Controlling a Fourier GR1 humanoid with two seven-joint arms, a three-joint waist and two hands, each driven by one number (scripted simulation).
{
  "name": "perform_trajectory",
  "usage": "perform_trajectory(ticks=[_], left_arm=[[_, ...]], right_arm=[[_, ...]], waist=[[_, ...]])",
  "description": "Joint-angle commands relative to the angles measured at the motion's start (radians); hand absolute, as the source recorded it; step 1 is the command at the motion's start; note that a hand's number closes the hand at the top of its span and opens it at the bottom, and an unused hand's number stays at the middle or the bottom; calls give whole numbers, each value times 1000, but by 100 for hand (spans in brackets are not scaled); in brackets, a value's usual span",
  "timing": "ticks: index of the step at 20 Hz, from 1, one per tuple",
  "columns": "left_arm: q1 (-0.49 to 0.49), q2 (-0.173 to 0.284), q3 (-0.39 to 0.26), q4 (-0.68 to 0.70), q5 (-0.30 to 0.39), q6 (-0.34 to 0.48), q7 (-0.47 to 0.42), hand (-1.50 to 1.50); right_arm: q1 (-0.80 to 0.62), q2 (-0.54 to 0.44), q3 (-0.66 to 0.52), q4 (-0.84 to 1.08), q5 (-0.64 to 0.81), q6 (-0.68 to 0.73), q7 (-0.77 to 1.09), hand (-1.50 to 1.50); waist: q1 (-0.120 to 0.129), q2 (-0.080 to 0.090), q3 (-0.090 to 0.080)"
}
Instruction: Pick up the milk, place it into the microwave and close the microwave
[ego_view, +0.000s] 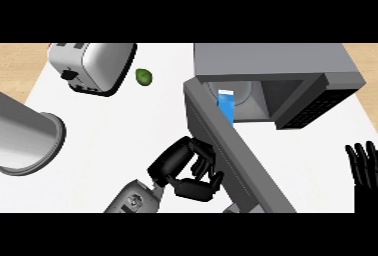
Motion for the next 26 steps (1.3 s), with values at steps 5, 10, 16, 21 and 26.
perform_trajectory(ticks=[5, 10, 16, 21, 26], left_arm=[[-226, -6, -274, 283, 213, 220, 78, 150], [-337, -5, -386, 370, 381, 302, 68, -150], [-413, -6, -369, 353, 515, 383, -23, 150], [-501, -6, -334, 357, 620, 402, -85, 150], [-574, -6, -319, 409, 679, 438, -98, 150]], right_arm=[[-12, -41, -2, -166, -73, 57, 101, -150], [-43, -68, 16, -186, -94, 100, 137, -150], [-81, -102, 59, -251, -111, 149, 186, -150], [-141, -126, 58, -286, -150, 167, 224, -150], [-154, -160, 52, -332, -165, 184, 253, -150]], waist=[[-35, 8, -1], [-86, 19, -2], [-157, 35, -5], [-201, 47, -5], [-258, 54, -5]])
